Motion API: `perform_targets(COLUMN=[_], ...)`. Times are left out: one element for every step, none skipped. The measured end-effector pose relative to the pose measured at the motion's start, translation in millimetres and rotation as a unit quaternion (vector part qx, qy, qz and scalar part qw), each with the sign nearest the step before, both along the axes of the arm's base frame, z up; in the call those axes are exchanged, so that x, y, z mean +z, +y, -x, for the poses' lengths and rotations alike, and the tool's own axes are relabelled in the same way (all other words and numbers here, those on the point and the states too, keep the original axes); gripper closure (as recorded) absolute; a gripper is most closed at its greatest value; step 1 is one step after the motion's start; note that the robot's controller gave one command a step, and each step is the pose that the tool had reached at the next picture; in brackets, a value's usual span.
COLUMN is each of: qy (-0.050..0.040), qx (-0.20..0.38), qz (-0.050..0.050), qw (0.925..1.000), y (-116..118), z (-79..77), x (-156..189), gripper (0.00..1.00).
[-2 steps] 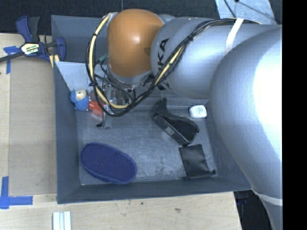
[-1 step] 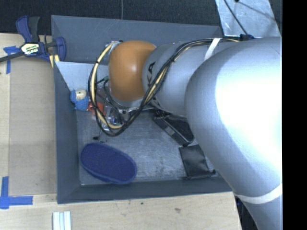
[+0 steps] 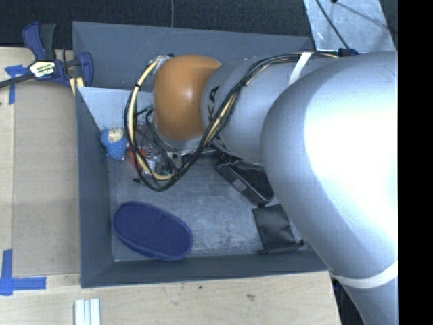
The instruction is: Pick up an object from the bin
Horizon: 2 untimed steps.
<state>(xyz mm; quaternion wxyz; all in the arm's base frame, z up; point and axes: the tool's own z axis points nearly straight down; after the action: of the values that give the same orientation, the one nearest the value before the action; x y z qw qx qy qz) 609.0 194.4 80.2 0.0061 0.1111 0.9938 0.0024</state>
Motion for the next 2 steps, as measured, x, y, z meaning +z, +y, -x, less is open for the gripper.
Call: perform_targets(qy=[0.0027, 0.0054], qx=[-0.009, -0.011], qz=[-0.001, 0.001], qw=[1.0000, 0.9999], y=[43.0, 40.0], z=[77.2, 76.3], x=[107.8, 102.7], gripper=[1.00, 0.00])
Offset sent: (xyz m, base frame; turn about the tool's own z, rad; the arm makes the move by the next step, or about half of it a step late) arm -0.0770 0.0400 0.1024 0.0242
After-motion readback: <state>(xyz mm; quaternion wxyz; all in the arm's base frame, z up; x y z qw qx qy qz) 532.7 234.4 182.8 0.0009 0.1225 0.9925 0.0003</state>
